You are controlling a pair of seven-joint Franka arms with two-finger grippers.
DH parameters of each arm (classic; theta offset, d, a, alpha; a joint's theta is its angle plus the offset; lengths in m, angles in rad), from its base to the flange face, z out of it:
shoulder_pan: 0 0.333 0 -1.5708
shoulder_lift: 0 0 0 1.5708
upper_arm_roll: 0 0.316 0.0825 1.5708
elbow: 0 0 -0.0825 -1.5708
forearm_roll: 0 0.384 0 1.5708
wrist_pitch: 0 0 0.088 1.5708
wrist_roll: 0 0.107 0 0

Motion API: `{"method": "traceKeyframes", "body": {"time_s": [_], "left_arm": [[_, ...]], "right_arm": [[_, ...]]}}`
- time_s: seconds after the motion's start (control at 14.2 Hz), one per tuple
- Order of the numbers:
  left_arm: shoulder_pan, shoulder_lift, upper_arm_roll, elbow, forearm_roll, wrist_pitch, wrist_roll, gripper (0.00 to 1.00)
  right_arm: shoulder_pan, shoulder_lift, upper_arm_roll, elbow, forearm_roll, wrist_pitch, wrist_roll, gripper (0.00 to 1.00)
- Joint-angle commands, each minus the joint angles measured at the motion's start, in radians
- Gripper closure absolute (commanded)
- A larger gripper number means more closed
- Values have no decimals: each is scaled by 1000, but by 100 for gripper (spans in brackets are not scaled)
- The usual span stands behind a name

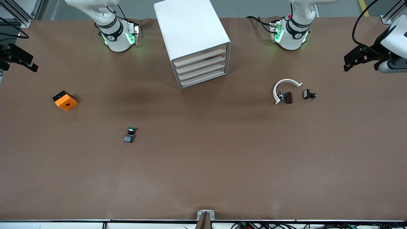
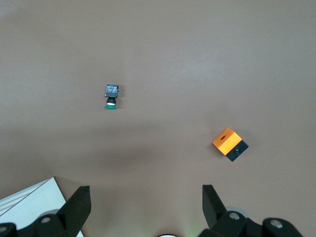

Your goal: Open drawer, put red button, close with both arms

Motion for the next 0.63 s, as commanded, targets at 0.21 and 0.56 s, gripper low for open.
{"method": "traceKeyframes", "body": {"time_s": [0.21, 0.56], "left_arm": [[-6, 6, 8, 17, -1, 2, 17, 0], [-9, 23, 4, 40, 0, 0, 9, 0]], "right_arm": [[-8, -30, 24, -19, -32, 7, -13, 0], [-5, -30, 20, -7, -21, 7, -10, 0]]}}
